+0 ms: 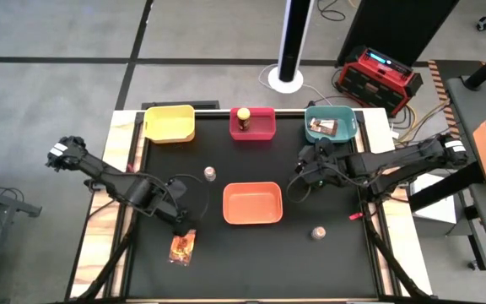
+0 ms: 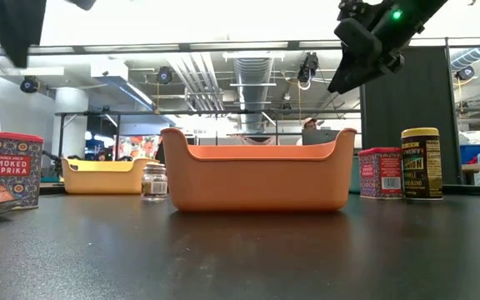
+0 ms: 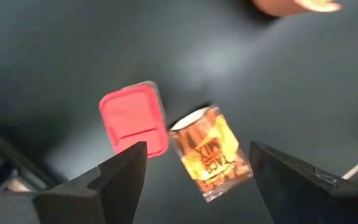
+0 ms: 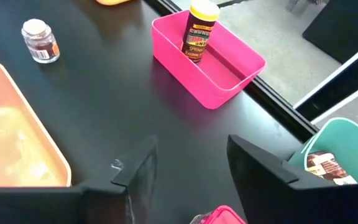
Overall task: Sort spices by type
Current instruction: Put the left red seasoning can into the orange bin
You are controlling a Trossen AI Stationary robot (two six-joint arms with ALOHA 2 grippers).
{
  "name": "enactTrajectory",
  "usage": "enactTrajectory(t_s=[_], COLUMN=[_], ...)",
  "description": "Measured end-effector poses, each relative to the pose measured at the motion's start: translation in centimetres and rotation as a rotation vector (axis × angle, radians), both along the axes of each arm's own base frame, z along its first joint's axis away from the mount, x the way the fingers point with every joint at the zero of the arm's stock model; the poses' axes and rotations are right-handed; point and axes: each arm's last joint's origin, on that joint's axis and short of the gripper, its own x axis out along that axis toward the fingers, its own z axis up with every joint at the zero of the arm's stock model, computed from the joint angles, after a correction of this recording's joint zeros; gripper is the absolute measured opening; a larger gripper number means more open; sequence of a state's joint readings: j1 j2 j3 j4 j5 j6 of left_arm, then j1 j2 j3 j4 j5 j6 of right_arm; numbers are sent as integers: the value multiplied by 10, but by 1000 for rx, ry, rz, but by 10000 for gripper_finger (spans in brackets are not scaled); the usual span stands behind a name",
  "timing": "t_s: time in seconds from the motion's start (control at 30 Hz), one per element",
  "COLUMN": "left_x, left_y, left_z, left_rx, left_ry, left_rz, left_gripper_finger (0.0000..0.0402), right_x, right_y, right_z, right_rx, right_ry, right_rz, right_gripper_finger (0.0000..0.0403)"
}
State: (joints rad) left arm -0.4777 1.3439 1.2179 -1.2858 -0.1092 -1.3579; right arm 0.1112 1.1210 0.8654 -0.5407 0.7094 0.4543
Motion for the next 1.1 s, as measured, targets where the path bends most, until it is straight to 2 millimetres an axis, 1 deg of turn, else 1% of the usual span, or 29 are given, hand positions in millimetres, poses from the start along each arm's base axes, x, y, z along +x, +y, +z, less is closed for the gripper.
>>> enactTrajectory(t_s=[0.17,0.27,0.5,0.6,0.77,0.93,1.1], left_x=[-16,-20,-17,-15,-12,-14,-15], left_y=[8,10,9,8,6,8,9], left_z=[-14,-21,-33,-39,-49,-63,-80], left_rx=[2,0,21,44,65,76,59], left_ry=[33,39,74,92,123,140,108], left_rz=[124,157,171,160,144,143,129], left_gripper_finger=[267,274,319,331,333,333,333], right_x=[0,0,0,-1,-1,-1,-1], right_y=[0,0,0,0,0,0,0], right_z=[0,0,-1,-1,-2,-2,-2], right_rx=[-4,-6,-7,-7,-7,-7,-7], right_ry=[6,7,14,14,14,14,15], right_rz=[5,6,8,8,8,8,8], right_gripper_finger=[207,216,232,239,252,263,272])
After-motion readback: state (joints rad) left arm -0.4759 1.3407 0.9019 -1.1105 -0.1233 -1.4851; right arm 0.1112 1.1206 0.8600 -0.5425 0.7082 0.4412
